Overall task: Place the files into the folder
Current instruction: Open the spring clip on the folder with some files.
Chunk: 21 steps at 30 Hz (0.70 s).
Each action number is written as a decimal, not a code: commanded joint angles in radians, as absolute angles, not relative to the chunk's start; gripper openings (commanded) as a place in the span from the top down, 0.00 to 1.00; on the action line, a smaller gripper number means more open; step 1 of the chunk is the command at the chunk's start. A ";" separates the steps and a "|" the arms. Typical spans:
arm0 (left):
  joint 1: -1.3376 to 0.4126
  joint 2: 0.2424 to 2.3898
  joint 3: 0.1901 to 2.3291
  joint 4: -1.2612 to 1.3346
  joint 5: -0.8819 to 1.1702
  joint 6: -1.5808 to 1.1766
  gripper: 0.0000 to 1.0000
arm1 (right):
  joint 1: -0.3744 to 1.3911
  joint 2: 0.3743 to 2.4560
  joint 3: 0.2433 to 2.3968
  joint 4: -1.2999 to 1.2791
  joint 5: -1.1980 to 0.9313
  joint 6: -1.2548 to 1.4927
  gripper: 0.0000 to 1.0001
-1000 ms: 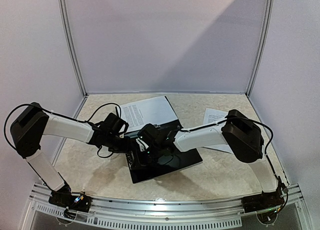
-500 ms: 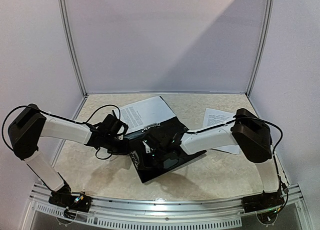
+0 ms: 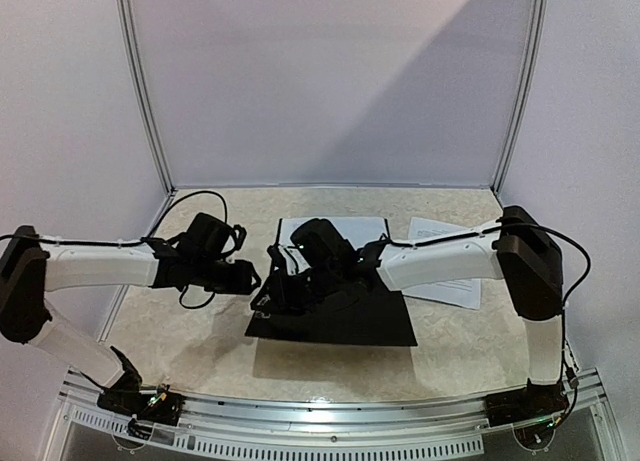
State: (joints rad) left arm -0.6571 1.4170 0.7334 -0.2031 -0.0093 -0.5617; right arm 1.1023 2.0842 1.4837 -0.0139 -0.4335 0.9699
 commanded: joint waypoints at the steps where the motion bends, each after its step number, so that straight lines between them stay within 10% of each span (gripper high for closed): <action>1: -0.670 1.280 0.780 -0.222 -0.071 -0.516 0.52 | 1.080 1.956 1.402 0.030 -0.500 0.941 0.63; 17: -0.754 1.210 0.637 -0.371 -0.023 -0.647 0.44 | 1.045 1.691 1.082 -0.305 -0.141 0.725 0.57; 21: -0.765 1.255 0.610 -0.341 0.049 -0.647 0.32 | 1.001 1.537 0.908 -0.330 -0.007 0.803 0.24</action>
